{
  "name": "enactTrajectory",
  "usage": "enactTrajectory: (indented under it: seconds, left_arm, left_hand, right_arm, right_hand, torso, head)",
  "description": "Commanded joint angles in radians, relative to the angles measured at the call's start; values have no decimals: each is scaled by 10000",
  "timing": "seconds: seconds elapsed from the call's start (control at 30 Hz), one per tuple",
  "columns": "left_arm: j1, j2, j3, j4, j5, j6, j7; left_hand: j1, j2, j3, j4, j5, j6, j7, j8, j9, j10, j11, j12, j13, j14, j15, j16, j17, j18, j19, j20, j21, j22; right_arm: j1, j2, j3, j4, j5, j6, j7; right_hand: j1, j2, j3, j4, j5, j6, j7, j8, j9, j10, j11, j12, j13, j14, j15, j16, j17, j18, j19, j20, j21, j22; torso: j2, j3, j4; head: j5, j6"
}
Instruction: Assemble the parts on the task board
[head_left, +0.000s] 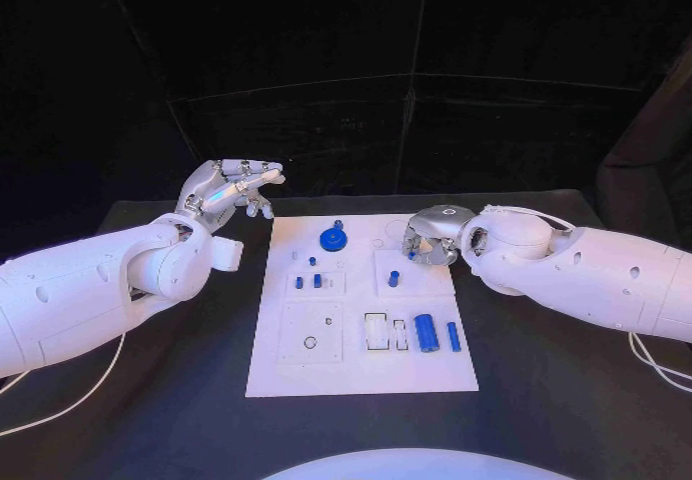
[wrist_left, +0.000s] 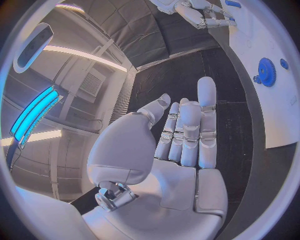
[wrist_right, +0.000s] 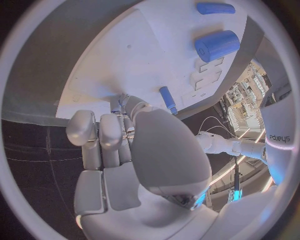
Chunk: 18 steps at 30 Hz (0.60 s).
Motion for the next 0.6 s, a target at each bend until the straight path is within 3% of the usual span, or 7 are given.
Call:
enactTrajectory:
  seconds: [0.03, 0.3, 0.6]
  left_arm:
    - [11, -9, 5, 5, 53, 107, -8]
    - [11, -41, 5, -9, 53, 164, -42]
    - [11, -45, 5, -43, 53, 228, -62]
  left_hand:
    - [29, 82, 58, -2, 30, 71, 5, 41, -4, -31, -7, 34, -1, -83, 20, -67, -19, 54, -52, 9, -60, -13]
    - [35, 86, 60, -5, 28, 73, 5, 46, -3, -35, -6, 38, -2, -95, 21, -79, -43, 53, -53, 9, -69, -19]
    - [49, 92, 62, -15, 25, 96, -2, 69, 3, -32, -9, 52, 0, -113, 22, -94, -69, 52, -57, 9, -90, -33]
  right_arm:
    - [-65, 6, -39, -3, -356, -23, -265]
    - [-88, -22, -38, 129, -521, -651, -284]
    - [-90, -217, -34, 460, -434, -1360, -186]
  right_hand:
    - [72, 55, 420, -198, -91, 179, -27, -1, 30, 199, -61, 71, 20, 269, -84, 127, 98, -194, 134, -31, 204, 259]
    - [-421, -120, 1247, -612, -125, 310, -17, -75, 21, 343, -61, -34, 4, 247, -83, 253, 143, -232, 179, -38, 453, 548]
    - [-695, -194, 1363, -685, -178, 358, -33, -90, 25, 380, -80, -67, 7, 248, -80, 286, 135, -270, 277, -30, 585, 739]
  torso:
    - [4, 0, 1]
    - [-9, -1, -9]
    - [-15, -3, -1]
  head:
    - [-10, -16]
    - [-24, -19]
    - [-68, -3]
